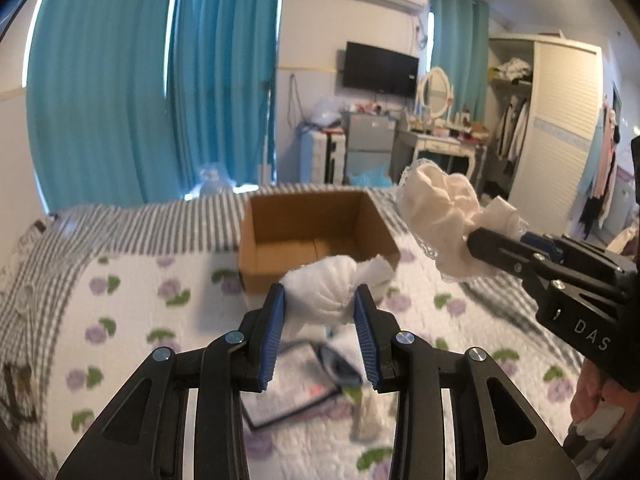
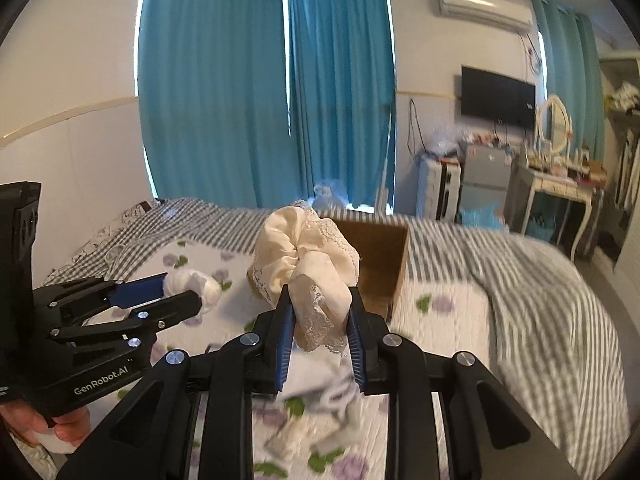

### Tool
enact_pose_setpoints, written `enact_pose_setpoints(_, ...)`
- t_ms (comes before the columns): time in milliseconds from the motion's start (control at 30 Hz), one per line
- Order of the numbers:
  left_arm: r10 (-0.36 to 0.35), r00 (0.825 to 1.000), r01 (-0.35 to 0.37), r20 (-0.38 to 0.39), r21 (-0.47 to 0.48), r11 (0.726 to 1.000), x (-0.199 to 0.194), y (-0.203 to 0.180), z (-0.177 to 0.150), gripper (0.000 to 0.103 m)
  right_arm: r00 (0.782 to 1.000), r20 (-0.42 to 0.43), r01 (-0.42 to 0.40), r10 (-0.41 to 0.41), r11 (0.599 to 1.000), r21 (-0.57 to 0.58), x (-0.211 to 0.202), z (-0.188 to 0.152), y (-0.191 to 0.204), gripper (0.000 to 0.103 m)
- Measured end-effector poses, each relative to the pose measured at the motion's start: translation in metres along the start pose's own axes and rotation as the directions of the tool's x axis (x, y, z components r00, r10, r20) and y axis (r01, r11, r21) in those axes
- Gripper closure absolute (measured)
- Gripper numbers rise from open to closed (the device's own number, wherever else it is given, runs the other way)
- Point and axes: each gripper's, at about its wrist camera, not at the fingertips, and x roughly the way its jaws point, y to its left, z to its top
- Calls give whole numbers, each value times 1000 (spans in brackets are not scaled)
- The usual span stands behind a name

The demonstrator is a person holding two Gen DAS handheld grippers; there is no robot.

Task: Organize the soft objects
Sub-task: 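Carry both held items over the cardboard box and open both grippers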

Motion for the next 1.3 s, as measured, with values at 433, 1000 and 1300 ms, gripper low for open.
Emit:
enact_pose_setpoints(433, 60, 998, -59, -13, 79, 995, 132, 23, 72, 69, 997, -68, -37, 40, 998, 44, 148, 54, -47, 79)
enact_pose_setpoints(1000, 76, 992, -68, -103, 80, 994, 220, 38, 59, 35, 965, -259, -1, 41, 989, 151, 246, 11, -91, 39)
enact_pose_setpoints(1300, 107, 994, -105, -9, 105, 989, 127, 33, 88, 35, 989, -147, 30, -10, 991, 134, 161, 58, -76, 33)
